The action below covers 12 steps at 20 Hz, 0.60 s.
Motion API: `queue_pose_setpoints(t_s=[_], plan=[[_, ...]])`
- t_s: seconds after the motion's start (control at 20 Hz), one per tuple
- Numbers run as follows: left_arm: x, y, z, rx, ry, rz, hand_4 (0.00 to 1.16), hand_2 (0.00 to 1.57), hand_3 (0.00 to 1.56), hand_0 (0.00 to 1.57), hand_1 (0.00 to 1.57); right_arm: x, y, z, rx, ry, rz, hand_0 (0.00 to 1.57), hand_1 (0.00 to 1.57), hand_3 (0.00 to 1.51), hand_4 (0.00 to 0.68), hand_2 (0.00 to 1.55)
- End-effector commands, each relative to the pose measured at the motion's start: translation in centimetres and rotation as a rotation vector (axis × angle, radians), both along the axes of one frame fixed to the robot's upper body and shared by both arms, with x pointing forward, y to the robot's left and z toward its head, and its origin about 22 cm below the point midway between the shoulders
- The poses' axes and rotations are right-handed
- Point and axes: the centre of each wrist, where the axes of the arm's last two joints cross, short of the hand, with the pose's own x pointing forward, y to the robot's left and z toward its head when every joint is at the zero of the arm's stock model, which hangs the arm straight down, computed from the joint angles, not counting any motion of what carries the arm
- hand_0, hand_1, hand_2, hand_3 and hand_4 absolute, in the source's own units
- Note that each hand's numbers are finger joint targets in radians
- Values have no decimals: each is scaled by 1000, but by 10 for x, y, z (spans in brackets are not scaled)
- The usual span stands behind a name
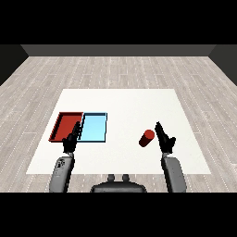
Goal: Pick the red can and put it in the red box
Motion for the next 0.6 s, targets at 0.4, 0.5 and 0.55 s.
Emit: queue_pose_setpoints(t_s=[0.4,0.5,0.55], plan=[[2,-13,33,-162,-423,-52,0,0,0,0,0,-49,-125,25,70,-341,53,0,0,0,0,0],[-2,-8,18,-157,-450,-49,0,0,0,0,0,-58,-145,26,107,-354,65,0,0,0,0,0],[-9,-5,21,-159,-455,-59,0,0,0,0,0,-64,-150,22,103,-355,91,0,0,0,0,0]])
